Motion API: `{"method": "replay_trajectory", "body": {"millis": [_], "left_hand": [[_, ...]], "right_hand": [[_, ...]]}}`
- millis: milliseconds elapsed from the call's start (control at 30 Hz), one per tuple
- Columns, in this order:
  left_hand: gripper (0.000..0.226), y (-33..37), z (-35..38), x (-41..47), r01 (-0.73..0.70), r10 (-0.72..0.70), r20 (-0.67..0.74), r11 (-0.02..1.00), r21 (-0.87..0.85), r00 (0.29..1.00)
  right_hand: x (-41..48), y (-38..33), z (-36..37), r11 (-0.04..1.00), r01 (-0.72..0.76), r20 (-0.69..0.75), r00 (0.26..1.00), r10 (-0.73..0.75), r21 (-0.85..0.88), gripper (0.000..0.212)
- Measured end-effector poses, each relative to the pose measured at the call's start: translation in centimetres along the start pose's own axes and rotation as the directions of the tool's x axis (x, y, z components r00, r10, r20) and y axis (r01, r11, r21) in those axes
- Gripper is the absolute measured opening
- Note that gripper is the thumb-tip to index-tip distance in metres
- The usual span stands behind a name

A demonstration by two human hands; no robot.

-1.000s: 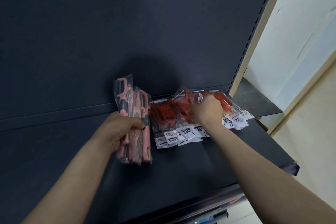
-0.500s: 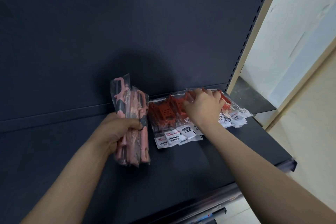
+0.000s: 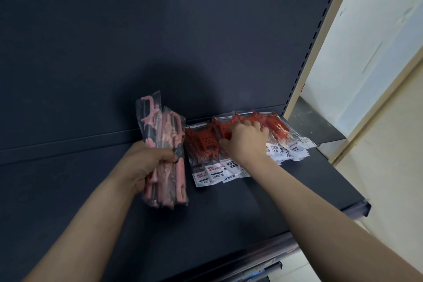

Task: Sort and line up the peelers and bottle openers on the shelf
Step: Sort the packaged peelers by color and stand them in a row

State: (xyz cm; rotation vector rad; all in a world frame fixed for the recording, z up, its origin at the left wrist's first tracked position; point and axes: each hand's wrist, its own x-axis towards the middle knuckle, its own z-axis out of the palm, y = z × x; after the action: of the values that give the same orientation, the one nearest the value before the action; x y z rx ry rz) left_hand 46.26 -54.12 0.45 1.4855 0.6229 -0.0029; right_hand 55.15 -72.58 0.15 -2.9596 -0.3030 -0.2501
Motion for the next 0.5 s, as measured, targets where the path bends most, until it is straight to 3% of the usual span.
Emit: {"method": "replay_trajectory", "body": {"millis": [67,133,200,267,400,500], "left_hand": [[0.018,0.0,-0.1,0.0,-0.006,0.007,0.015,1.000,-0.027,1.000],[0.018,0.1,-0.1,-0.1,-0.009,0.012,0.038,0.997,-0.075,0.999],[0.018,0.2,-0.1,-0.3,-0.015,0.024,0.070,0.992,-0.129,0.997],[0.021,0.2,-0.1,-0.6,-0.022,0.043,0.107,0.981,-0.191,0.993],[0.025,-0.1,-0.9,-1.1,-0.032,0.071,0.137,0.963,-0.266,0.988],[0.026,-0.6,-1.7,-1.4,-0.034,0.072,0.129,0.963,-0.269,0.989]], "right_hand": [[-0.1,-0.4,-0.2,0.998,0.048,-0.054,0.997,-0.046,0.035,0.030],[-0.2,-1.1,-0.7,0.961,0.133,-0.089,0.989,-0.115,0.241,0.025],[-0.5,-2.2,-1.2,0.810,0.147,-0.017,0.986,-0.167,0.568,0.022],[-1.0,-3.4,-1.6,0.665,0.091,0.106,0.962,-0.250,0.741,0.022],[-1.7,-5.4,-1.5,0.422,-0.147,0.322,0.868,-0.379,0.894,0.020],[-2.1,-7.0,-1.4,0.421,-0.196,0.375,0.837,-0.398,0.886,0.022]]}}
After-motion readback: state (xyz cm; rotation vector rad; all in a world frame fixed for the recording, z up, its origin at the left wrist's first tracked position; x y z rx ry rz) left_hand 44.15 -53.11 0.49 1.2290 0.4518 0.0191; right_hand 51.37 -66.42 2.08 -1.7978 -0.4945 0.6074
